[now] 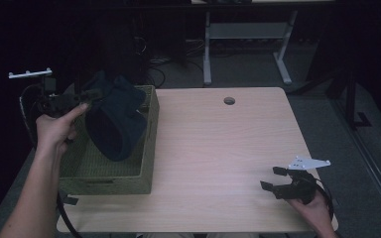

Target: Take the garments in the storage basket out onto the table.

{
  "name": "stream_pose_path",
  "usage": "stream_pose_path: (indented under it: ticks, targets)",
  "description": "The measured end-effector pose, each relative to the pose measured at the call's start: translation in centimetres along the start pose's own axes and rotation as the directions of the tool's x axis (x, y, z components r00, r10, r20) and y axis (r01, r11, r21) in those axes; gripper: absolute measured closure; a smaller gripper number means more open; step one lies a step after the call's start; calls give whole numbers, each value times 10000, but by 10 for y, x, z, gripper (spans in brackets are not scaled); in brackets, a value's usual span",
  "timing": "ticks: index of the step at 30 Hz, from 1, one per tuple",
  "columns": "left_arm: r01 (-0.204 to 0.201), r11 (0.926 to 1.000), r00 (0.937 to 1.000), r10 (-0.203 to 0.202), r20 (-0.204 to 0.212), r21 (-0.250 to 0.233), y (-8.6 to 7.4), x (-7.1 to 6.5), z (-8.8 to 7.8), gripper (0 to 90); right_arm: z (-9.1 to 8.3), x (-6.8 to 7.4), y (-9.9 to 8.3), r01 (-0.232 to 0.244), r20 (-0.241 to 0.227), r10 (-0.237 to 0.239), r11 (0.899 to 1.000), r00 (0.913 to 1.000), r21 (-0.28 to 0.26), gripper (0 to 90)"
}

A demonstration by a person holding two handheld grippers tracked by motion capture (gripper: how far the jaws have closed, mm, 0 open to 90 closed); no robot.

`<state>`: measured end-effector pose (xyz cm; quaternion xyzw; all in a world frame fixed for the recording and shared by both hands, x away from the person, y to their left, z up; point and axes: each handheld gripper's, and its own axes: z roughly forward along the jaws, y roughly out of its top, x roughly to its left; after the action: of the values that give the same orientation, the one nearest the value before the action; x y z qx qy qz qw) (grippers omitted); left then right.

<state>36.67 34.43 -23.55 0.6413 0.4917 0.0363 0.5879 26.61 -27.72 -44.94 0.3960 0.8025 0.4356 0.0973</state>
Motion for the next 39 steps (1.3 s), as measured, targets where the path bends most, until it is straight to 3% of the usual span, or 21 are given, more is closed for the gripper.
stream_pose_path:
  ticks: [24, 39]
  targets:
    - [-411, 9986, 9964, 386, 754, 321, 7, -31, 35, 841, -1, -1, 1, 4, -22, -4, 9999, 10000, -105, 197]
    - [-738, 9955, 9887, 653, 1350, 596, 7, -54, 64, 841, -2, -1, 1, -1, -6, 1, 9999, 10000, -168, 195]
